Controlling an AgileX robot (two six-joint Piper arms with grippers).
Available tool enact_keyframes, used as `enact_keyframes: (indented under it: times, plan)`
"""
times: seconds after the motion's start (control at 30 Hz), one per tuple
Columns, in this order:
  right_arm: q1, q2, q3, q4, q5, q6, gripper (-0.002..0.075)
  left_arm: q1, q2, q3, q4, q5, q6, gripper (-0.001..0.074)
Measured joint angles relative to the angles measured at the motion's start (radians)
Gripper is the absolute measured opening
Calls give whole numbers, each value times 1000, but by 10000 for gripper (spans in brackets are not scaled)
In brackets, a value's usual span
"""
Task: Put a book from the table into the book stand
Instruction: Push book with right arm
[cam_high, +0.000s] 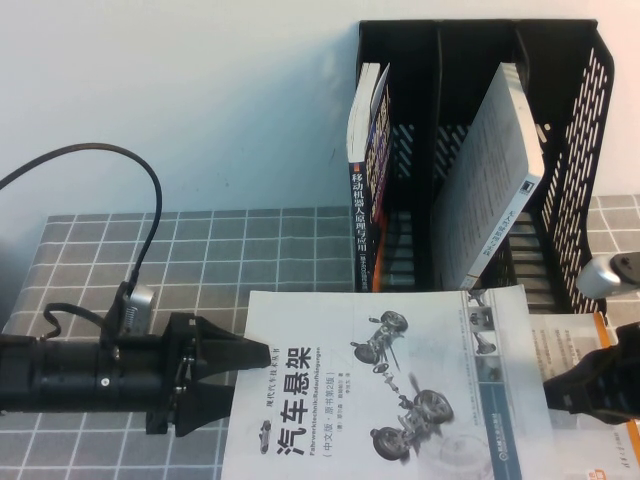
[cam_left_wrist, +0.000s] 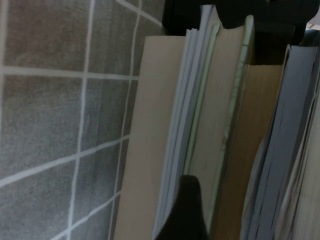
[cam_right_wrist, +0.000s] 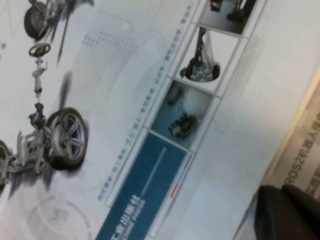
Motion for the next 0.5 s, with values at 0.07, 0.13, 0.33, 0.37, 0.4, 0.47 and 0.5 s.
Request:
enact_keyframes:
  times: [0.07,0.13,0.33,0.37,0.4,0.47,0.5]
  plan:
    - [0,2,0,9,-2,-13,-3,-3,0,0,-4,0,1,549]
    - [0,2,0,13,-6,-17,-3,-5,0,0,-4,0,2,540]
    - [0,2,0,37,-12,-23,-3,-5,0,-2,-4,0,2,437]
    - [0,2,0,39,-12,-23,-3,-5,0,-2,-4,0,2,424]
    - [0,4,0,39,-12,-23,-3,-5,0,-2,-4,0,2,417]
    - [0,12,0,44,-12,-23,-3,-5,0,-2,-4,0,2,409]
    - [0,21,0,49,-12,-23,-3,-5,0,-2,-4,0,2,406]
